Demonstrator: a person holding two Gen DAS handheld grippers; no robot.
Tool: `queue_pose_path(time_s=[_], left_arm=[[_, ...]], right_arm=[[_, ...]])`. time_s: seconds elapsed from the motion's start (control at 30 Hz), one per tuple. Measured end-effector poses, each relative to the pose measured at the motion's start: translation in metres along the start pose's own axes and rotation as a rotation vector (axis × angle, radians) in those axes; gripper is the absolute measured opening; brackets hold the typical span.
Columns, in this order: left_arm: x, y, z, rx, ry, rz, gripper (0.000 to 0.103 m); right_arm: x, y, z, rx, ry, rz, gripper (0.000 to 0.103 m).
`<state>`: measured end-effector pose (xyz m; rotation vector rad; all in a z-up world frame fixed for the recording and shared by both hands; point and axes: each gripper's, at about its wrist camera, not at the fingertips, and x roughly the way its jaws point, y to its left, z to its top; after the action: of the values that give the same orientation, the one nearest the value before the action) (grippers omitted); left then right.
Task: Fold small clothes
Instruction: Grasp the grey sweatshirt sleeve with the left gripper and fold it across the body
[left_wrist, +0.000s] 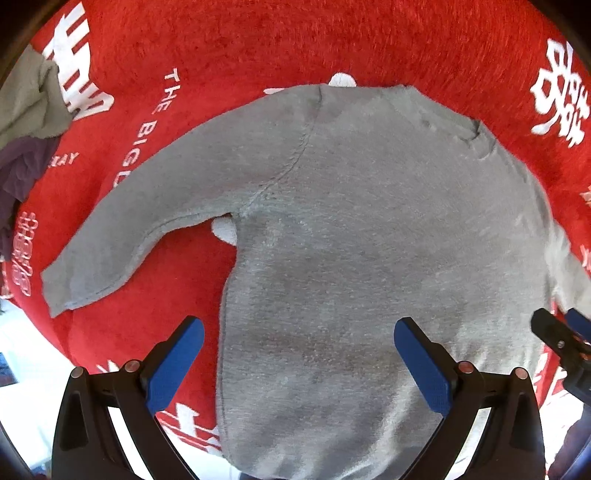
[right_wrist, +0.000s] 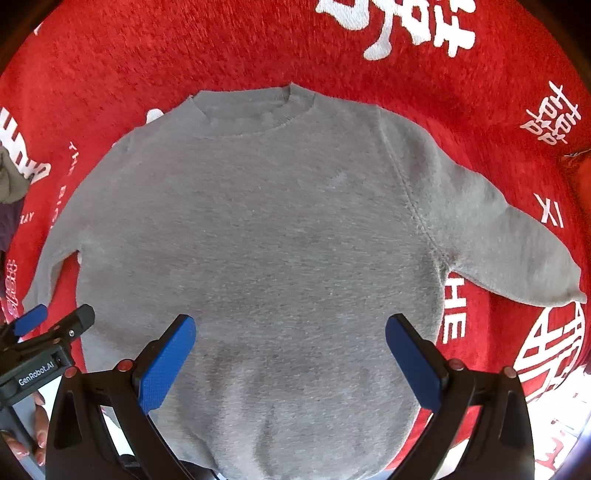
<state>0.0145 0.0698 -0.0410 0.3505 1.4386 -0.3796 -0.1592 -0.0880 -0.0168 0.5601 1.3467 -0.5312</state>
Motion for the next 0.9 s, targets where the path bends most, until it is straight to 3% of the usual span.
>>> queue_pose_path(time_s=[0.17,0.33,0.5,0.7,0.9], left_arm=[[0.001,0.024,0.002,-0.081,-0.005,-0.162,0.103],[0.004,0.070,0.003,-0.168,-0.043,-0.226,0.103],[0.017,0.141,-0.002,-0.288,-0.091,-0.291,0.103],[0.041,0.239,-0.033,-0.555,-0.162,-0.438,0.103],[0.068,0.289,-0.051,-0.780,-0.240,-0.619,0.103]], right_arm=[[-0.004,0.015,-0.002,-0.004,-0.021,0.013,0.103],[-0.003,0.049,-0.006,-0.043,-0.028,0.043,0.103],[0.005,0.094,-0.010,-0.125,-0.021,0.075,0.103],[0.017,0.149,-0.017,-0.241,-0.023,0.128,0.103],[0.029,0.191,-0.023,-0.323,0.001,0.150,0.103]])
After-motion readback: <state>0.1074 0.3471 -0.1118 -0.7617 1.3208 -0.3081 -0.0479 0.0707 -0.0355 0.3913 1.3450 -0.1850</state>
